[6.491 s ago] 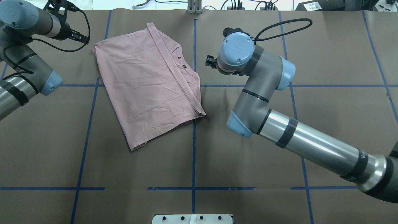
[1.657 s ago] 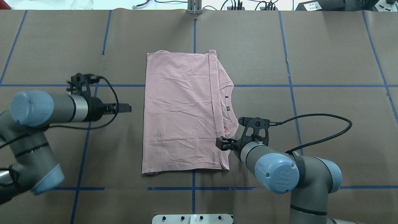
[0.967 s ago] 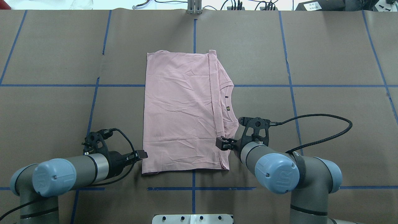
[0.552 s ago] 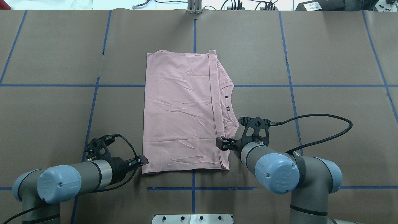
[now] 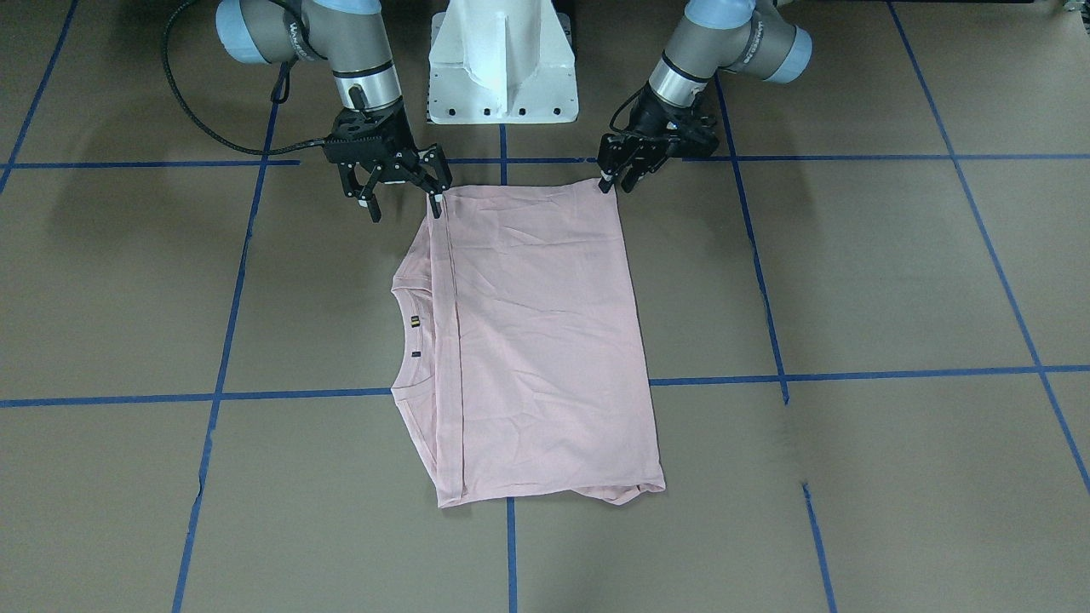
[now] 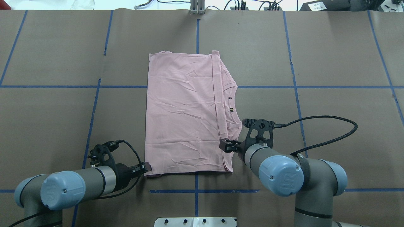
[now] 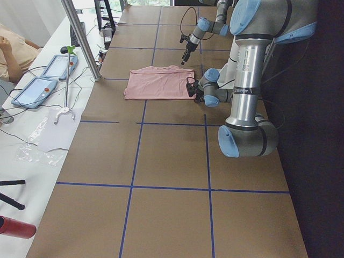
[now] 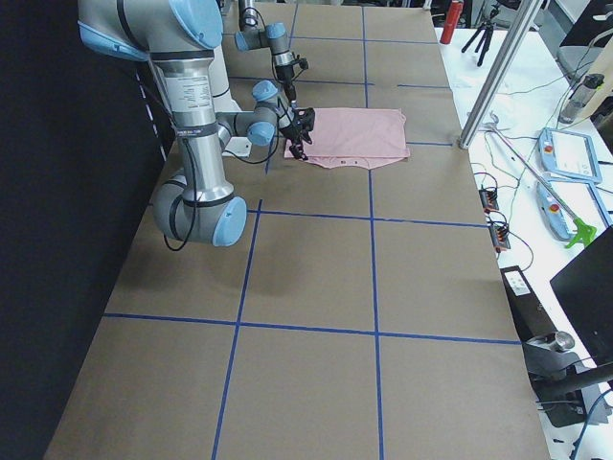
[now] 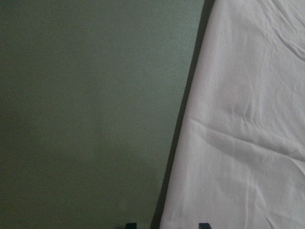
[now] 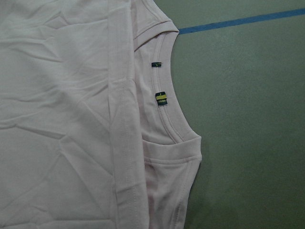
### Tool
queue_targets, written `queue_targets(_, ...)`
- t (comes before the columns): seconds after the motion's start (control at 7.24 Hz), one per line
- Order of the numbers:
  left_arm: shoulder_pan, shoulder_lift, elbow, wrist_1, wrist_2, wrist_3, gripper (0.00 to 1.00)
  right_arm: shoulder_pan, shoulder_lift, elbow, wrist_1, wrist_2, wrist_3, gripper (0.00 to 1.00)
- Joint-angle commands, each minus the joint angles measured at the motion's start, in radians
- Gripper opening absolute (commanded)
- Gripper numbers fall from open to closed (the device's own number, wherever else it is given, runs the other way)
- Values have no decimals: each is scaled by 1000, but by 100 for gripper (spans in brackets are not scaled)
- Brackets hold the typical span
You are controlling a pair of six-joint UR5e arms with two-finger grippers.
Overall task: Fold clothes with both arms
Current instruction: 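Pinch the shirt's two corners nearest the robot with both grippers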
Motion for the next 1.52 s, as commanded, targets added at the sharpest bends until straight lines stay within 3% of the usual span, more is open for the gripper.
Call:
queue_targets(0.0,19,-12,1,7,2,-23,52,0,0,0,0,-2,0,100)
queue_targets(0.14,20,-14,1,9,4,-27,49,0,0,0,0,-2,1,100)
queue_targets(0.28,20,-14,1,9,4,-32,40,0,0,0,0,-2,1,100)
queue_targets(0.55,20,-15,1,9,5,-77,0,0,1,0,0,-3,1,100)
queue_targets(0.97,20,-17,0,7,5,-71,0,-6,15,0,-8,-3,34,100)
queue_targets(1.1,20,-18,0,7,5,-67,0,-40,40,-9,-44,-3,182,94)
queue_targets(1.38,20,-19,-2,7,5,-67,0,-66,97,-10,-191,-2,357,71)
